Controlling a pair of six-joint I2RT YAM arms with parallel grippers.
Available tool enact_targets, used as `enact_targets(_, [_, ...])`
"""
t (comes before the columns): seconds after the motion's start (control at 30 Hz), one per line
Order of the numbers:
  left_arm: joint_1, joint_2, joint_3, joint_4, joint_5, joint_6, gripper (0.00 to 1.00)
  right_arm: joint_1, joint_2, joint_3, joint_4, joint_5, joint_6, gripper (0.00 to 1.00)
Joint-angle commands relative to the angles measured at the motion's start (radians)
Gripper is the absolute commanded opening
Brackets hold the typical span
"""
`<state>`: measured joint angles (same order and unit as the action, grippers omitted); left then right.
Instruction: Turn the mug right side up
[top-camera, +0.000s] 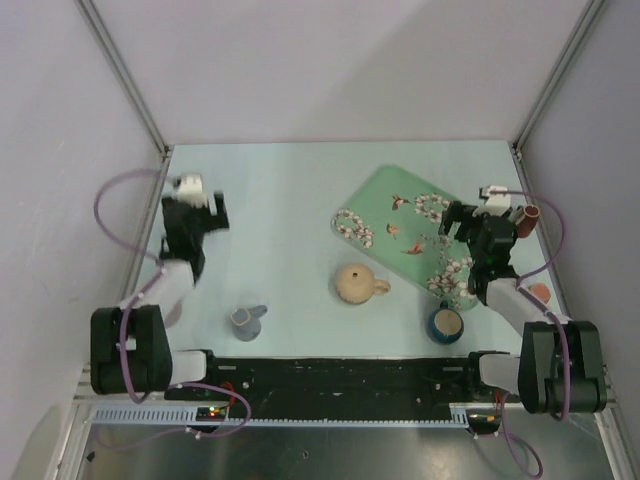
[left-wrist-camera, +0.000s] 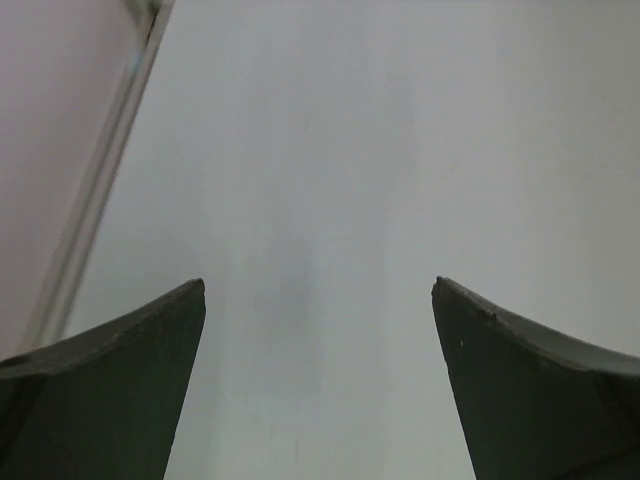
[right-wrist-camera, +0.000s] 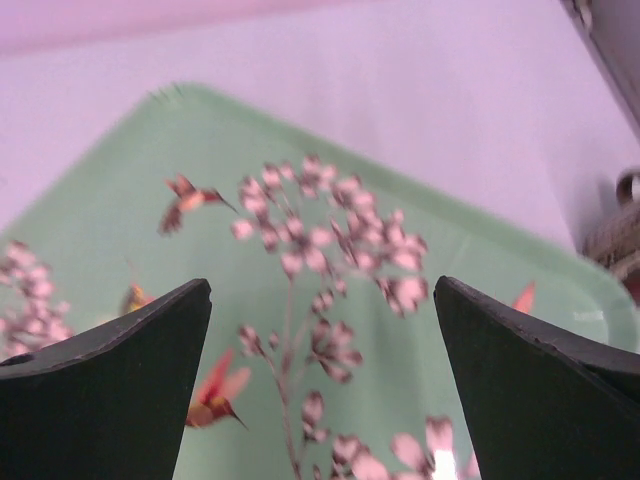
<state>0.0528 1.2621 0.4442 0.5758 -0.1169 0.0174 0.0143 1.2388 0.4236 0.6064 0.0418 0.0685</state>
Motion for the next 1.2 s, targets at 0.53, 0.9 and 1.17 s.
enact_targets(0.53, [-0.651, 0.223, 0.781, -1.702, 0.182, 0.582, 0.88, 0.478, -0.108, 0.45, -0.747, 0.14, -0.016, 1.0])
enact_targets(0.9, [-0.75, 0.294, 0.569, -1.598, 0.083, 0.584, 0.81, 0.545, -0.081, 0.425, -0.83, 0.224, 0.028, 1.0])
enact_targets(1.17, [-0.748, 0.325, 0.528, -1.555, 0.083, 0.593, 0.44, 0.557, -0.095, 0.408, -0.828, 0.239, 0.038, 1.0])
